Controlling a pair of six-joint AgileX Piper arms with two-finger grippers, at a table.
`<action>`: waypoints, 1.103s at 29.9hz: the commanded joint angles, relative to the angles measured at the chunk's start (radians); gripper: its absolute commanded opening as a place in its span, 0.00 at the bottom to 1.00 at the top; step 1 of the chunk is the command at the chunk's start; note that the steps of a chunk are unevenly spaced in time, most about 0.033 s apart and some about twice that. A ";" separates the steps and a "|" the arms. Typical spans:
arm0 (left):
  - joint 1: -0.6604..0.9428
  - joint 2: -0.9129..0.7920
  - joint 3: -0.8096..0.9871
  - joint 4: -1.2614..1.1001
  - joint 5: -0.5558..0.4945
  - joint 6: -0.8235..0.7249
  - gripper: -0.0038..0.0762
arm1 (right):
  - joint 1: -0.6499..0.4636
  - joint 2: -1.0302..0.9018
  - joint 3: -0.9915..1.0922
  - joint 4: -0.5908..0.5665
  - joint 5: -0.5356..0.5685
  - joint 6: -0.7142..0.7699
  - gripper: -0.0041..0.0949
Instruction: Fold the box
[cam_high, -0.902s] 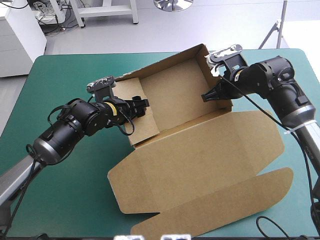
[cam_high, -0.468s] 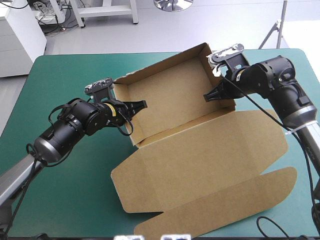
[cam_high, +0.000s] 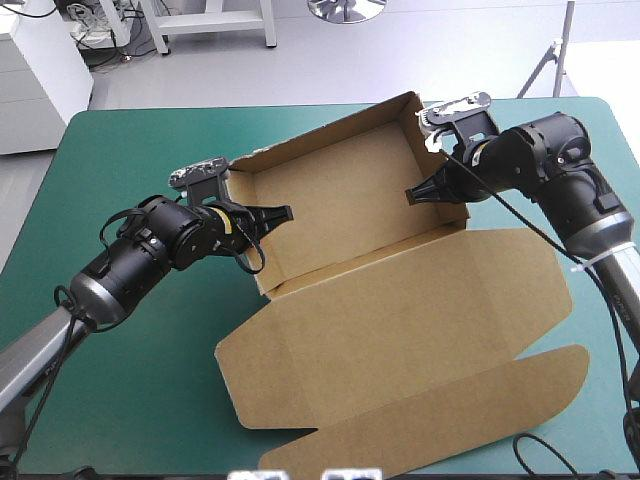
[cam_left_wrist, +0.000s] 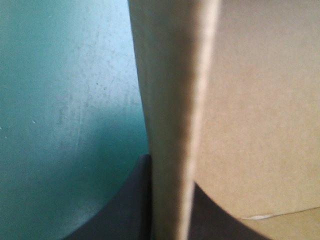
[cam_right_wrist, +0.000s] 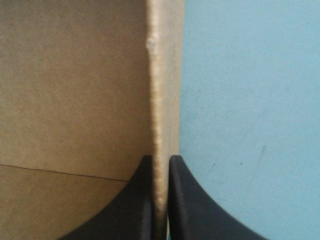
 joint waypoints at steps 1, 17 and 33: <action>-0.005 -0.014 -0.085 -0.005 0.000 0.056 0.04 | -0.002 -0.039 -0.031 -0.015 0.003 0.062 0.04; 0.075 0.345 -0.456 0.004 0.404 0.297 0.04 | -0.004 0.195 -0.030 -0.002 0.045 0.136 0.04; 0.181 0.515 -0.456 -0.197 0.473 0.438 0.04 | -0.004 0.382 -0.031 -0.002 0.012 0.131 0.02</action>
